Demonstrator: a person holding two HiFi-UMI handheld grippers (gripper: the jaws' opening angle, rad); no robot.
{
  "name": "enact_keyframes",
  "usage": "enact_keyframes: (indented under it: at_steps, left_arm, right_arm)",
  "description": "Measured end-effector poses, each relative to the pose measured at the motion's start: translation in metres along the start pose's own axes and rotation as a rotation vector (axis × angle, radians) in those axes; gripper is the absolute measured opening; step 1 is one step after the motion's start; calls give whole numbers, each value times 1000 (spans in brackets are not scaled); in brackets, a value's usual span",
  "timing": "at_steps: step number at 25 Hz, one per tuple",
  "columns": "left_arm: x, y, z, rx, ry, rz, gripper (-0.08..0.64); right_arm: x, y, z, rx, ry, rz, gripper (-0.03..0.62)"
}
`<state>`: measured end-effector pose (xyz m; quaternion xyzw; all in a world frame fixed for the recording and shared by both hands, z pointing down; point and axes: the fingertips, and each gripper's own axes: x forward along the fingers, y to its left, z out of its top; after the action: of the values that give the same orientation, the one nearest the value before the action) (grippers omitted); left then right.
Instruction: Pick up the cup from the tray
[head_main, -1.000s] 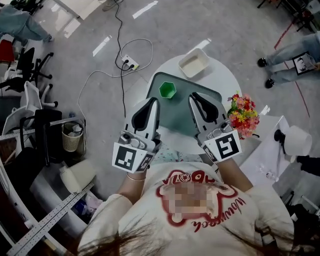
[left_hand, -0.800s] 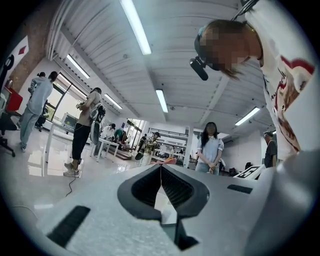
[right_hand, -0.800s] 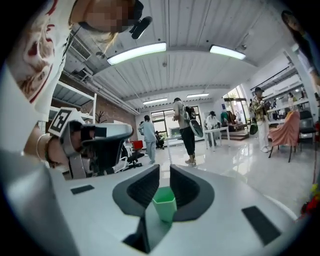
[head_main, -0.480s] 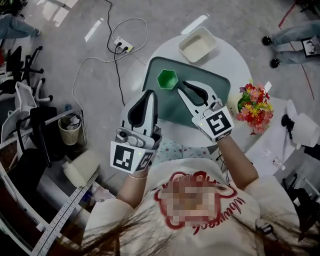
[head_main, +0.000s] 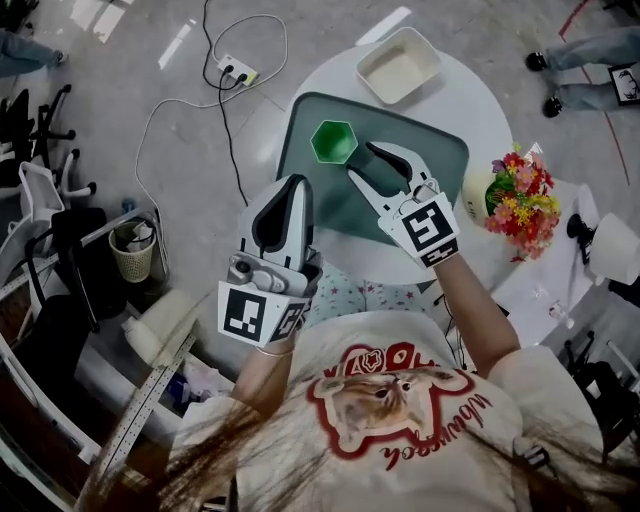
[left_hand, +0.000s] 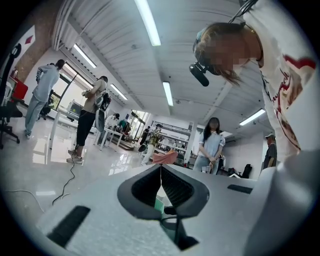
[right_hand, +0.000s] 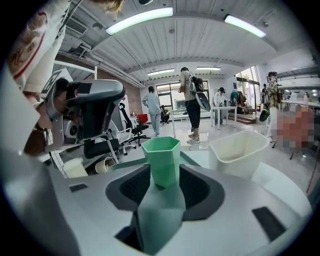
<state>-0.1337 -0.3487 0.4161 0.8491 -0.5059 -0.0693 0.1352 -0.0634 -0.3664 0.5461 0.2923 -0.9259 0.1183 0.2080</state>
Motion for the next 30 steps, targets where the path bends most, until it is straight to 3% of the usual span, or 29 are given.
enact_keyframes:
  at_steps: [9,30]
  left_arm:
    - [-12,6,-9,-10,15,18,14]
    - [-32,1,-27,-49,31,33,14]
  right_arm:
    - [28,3,-14,-12,74,8,260]
    - [64,2,-5,-20,68,-11,302]
